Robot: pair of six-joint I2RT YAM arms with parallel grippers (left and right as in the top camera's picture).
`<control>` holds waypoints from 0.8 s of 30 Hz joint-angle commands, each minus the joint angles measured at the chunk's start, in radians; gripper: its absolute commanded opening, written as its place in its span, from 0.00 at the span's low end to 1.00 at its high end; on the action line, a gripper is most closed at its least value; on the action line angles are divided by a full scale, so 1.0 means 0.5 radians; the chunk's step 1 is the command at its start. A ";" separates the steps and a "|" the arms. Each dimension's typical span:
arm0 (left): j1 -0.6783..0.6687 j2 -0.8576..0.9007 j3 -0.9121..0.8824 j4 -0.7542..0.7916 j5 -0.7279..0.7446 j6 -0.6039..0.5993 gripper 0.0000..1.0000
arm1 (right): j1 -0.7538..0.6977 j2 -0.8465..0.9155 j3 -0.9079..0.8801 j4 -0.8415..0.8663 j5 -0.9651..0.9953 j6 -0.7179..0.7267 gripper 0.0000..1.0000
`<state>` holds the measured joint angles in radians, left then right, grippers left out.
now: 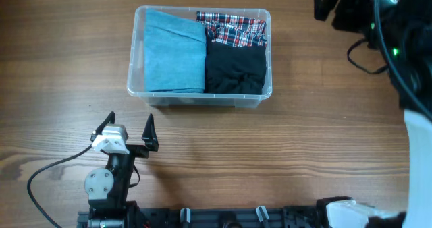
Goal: Pack container
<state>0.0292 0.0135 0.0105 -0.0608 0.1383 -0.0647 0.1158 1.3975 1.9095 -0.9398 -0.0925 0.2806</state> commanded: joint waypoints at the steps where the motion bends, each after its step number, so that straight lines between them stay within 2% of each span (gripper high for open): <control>1: 0.014 -0.021 -0.010 -0.012 -0.034 0.011 1.00 | 0.004 -0.269 -0.449 0.337 0.050 -0.203 1.00; 5: 0.014 -0.021 -0.010 -0.012 -0.034 0.010 1.00 | 0.002 -0.681 -1.159 1.054 0.048 -0.445 1.00; 9: 0.014 -0.021 -0.010 -0.013 -0.034 0.010 1.00 | -0.035 -1.103 -1.786 1.543 -0.079 -0.725 1.00; 17: 0.014 -0.021 -0.010 -0.013 -0.034 0.011 1.00 | -0.224 -1.926 -2.708 1.932 -0.314 -0.945 1.00; 21: 0.014 -0.021 -0.010 -0.012 -0.034 0.010 1.00 | -0.272 -2.314 -3.120 2.079 -0.396 -0.946 1.00; 24: 0.014 -0.021 -0.010 -0.012 -0.034 0.011 1.00 | -0.280 -2.474 -3.308 2.130 -0.396 -0.890 1.00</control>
<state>0.0292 0.0135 0.0105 -0.0612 0.1307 -0.0647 -0.0147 0.2508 0.3553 0.1040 -0.2428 -0.1627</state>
